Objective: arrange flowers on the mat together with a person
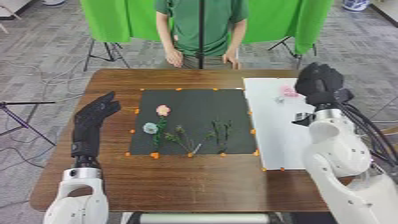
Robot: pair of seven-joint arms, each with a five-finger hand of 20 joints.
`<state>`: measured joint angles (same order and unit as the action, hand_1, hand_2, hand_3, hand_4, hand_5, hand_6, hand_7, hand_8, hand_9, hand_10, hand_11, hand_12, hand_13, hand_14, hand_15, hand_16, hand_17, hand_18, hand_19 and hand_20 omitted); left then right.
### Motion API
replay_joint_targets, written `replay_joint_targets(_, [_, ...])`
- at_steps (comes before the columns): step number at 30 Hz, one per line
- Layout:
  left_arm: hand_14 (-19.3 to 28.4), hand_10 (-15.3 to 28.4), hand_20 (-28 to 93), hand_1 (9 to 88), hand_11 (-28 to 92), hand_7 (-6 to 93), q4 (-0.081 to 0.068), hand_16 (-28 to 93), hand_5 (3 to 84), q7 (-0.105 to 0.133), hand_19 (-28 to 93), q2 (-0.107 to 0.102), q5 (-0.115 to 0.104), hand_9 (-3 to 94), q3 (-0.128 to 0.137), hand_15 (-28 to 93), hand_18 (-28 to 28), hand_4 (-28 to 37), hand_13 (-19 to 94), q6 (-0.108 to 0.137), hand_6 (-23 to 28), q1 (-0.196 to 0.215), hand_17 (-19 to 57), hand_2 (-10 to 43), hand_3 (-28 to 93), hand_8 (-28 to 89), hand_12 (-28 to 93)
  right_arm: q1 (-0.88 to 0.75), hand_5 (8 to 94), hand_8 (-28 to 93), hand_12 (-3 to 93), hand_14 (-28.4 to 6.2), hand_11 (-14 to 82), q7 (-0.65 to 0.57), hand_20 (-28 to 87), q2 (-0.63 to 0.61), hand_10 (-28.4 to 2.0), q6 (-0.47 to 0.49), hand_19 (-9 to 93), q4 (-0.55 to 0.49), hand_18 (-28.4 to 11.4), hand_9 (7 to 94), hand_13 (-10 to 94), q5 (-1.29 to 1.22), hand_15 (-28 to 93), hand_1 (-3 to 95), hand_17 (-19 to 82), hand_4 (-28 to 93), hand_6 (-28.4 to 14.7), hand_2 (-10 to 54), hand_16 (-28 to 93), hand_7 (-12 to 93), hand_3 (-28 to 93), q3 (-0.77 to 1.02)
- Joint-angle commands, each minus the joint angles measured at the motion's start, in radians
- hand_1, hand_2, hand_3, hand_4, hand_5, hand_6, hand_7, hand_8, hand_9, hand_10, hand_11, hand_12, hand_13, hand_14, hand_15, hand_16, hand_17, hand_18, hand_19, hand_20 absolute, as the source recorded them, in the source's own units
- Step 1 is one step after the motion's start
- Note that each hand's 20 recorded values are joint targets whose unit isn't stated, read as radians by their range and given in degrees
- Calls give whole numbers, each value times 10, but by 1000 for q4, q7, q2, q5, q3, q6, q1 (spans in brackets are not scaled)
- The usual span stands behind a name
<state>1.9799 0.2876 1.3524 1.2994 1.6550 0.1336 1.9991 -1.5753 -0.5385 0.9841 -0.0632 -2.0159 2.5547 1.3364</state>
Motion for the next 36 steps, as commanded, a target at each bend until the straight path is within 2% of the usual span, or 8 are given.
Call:
replay_joint_targets(1, [179, 136, 226, 263, 201, 121, -8, 28, 494, -10, 174, 3, -5, 474, -6, 244, 141, -204, 382, 15, 37, 0, 69, 46, 669, -55, 155, 156, 818, 109, 421, -5, 73, 140, 482, 44, -74, 115, 816, -9, -175, 926, 931, -86, 411, 639, 464, -206, 28, -95, 400, 221, 594, -297])
replay_joint_targets(3, [180, 136, 226, 263, 200, 121, -13, 28, 494, -13, 174, -1, -5, 474, -16, 246, 141, -204, 382, 4, 38, -12, 69, 45, 669, -55, 155, 196, 818, 109, 421, -5, 72, 167, 482, 51, -74, 131, 816, 19, -175, 926, 930, -84, 413, 640, 464, -207, 28, -95, 400, 221, 592, -378])
replay_joint_targets(9, [179, 136, 225, 262, 200, 119, -19, 27, 492, -17, 173, -2, 0, 474, -32, 244, 141, -204, 381, -9, 39, -27, 69, 45, 669, -54, 156, 292, 818, 109, 421, -5, 72, 204, 483, 77, -75, 171, 818, 96, -175, 925, 928, -71, 418, 642, 463, -206, 29, -95, 399, 219, 588, -537])
replay_joint_targets(21, [179, 136, 224, 262, 200, 121, -18, 29, 491, -25, 171, -12, 0, 474, -36, 243, 141, -203, 381, -15, 38, -19, 69, 44, 668, -54, 155, 429, 816, 108, 419, -3, 70, 259, 487, 100, -72, 208, 819, 169, -175, 923, 925, -61, 429, 638, 460, -209, 31, -95, 398, 223, 594, -674])
replay_joint_targets(31, [179, 136, 224, 262, 200, 121, -20, 29, 491, -15, 169, -12, -4, 473, -45, 243, 141, -204, 382, -6, 39, -27, 69, 43, 668, -54, 155, 526, 814, 100, 415, -4, 69, 319, 489, 155, -69, 208, 820, 262, -174, 922, 922, -30, 439, 637, 458, -212, 36, -95, 395, 230, 594, -792])
replay_joint_targets(36, [179, 136, 224, 261, 201, 120, -28, 28, 491, -15, 169, -10, -1, 474, -48, 243, 141, -203, 382, -12, 39, -35, 68, 43, 668, -54, 156, 540, 810, 98, 414, -4, 68, 320, 489, 160, -67, 214, 821, 284, -174, 921, 921, -31, 444, 632, 458, -211, 38, -95, 391, 236, 597, -807])
